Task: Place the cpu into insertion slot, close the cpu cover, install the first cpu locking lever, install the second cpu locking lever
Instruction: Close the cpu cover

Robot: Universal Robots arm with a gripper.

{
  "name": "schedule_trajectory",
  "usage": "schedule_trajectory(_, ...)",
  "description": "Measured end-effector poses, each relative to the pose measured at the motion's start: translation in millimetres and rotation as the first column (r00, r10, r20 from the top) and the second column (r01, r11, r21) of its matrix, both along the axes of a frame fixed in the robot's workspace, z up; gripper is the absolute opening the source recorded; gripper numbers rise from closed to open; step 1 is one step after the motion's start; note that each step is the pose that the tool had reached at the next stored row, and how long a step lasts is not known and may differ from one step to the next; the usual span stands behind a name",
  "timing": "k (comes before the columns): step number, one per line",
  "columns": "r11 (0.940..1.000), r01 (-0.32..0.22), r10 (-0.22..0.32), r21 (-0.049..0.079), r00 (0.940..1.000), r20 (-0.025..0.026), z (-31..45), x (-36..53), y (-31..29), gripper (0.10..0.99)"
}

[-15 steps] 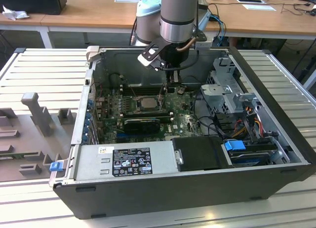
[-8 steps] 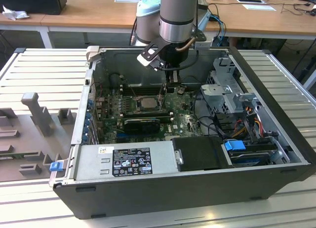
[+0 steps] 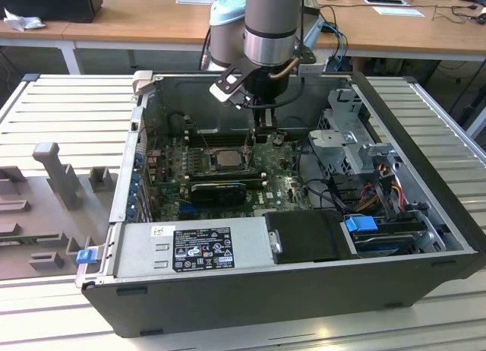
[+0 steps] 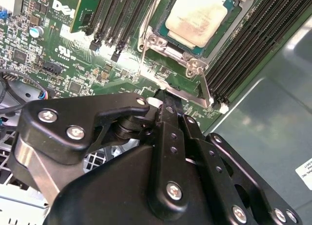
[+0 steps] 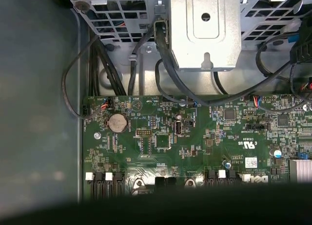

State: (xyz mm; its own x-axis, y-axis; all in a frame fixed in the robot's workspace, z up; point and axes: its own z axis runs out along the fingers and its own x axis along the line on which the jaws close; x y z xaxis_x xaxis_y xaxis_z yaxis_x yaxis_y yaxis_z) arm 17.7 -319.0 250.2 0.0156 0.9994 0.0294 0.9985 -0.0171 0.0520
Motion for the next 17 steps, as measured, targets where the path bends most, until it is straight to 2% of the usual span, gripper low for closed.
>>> schedule_trajectory(17, 1.0, 0.0, 0.0, 0.0, 1.0, 0.0, 0.0, -4.3, 0.0, 0.106)
